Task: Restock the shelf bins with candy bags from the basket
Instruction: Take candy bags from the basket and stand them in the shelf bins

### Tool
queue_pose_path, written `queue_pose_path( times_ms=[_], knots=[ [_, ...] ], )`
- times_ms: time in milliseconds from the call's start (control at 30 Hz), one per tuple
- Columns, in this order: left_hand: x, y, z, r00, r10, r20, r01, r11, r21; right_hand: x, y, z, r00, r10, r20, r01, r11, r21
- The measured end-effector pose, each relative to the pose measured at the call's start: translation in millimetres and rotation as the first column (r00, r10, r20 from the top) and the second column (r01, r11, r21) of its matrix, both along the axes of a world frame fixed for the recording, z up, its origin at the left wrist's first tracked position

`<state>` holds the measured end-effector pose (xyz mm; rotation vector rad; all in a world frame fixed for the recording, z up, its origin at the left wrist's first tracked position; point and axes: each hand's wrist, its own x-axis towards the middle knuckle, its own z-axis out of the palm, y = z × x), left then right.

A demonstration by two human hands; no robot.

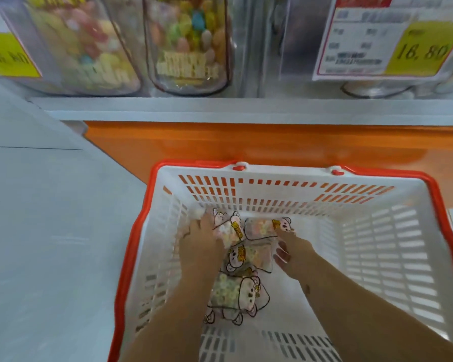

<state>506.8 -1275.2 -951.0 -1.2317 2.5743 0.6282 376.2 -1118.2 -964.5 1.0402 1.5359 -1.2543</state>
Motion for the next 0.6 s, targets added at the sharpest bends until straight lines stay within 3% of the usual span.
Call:
queue_pose_path(
  times_ms=[200,400,500,600],
  knots=[
    [-1.6,18.3,-4.3,0.989,-0.091,0.120,0.069,0.981,0.179,-4.5,-0.8,-4.0,0.982,-0.116,-0.147,0.117,0.993,-0.002],
    [4.8,28.8,-13.3,0.993,-0.098,-0.065,0.113,0.950,0.290,-2.6,38.4,-2.7,0.879,-0.342,-0.333,0.356,0.934,-0.019],
    [3.6,42.9,-7.9,0.977,0.043,-0.211,0.035,0.935,0.352,2.8,56.7,-3.6,0.889,-0.328,-0.319,0.329,0.943,-0.051],
    [-5.8,51.0,1.4,0.928,0.212,-0.306,-0.085,0.921,0.379,12.4,51.0,5.4,0.931,-0.233,-0.282,0.196,0.969,-0.153]
  ],
)
